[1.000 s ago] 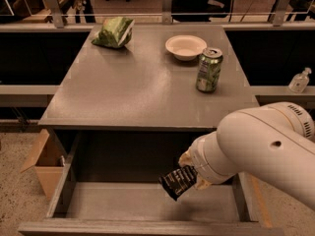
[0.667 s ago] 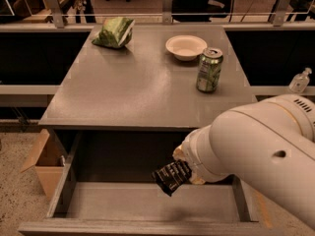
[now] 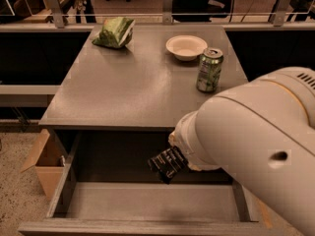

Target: Pick rxbar chocolate from top drawer and place on counter

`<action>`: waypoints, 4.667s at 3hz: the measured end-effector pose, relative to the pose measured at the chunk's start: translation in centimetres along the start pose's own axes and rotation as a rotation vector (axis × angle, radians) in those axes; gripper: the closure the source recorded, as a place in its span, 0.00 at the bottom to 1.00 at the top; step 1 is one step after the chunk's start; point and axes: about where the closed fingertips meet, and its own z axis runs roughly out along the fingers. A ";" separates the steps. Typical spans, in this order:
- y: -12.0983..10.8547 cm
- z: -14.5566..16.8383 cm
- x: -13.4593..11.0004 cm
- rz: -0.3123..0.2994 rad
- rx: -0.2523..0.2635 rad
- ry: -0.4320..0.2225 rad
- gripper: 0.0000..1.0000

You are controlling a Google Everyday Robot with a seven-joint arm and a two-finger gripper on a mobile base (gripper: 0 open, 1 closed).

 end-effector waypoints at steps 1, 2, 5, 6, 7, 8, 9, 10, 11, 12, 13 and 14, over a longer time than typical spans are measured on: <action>-2.0 -0.9 0.5 -0.046 0.003 0.032 1.00; -4.8 -1.1 1.9 -0.111 -0.012 0.048 1.00; -10.3 3.8 6.2 -0.180 -0.010 -0.025 1.00; -11.1 5.6 6.6 -0.171 0.002 -0.057 1.00; -12.0 6.8 6.7 -0.171 0.008 -0.080 1.00; -12.0 6.7 6.7 -0.173 0.007 -0.077 0.82; -12.0 6.6 6.6 -0.175 0.007 -0.076 0.57; -12.0 6.6 6.6 -0.176 0.007 -0.076 0.35; -12.0 6.5 6.5 -0.178 0.007 -0.075 0.11; -12.0 6.4 6.5 -0.179 0.008 -0.073 0.00; -12.0 6.2 6.5 -0.174 0.010 -0.074 0.00; -11.6 5.4 8.8 -0.123 0.025 -0.067 0.00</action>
Offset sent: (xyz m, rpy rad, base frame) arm 0.0574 0.0134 0.0417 -0.1317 -0.0280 0.1002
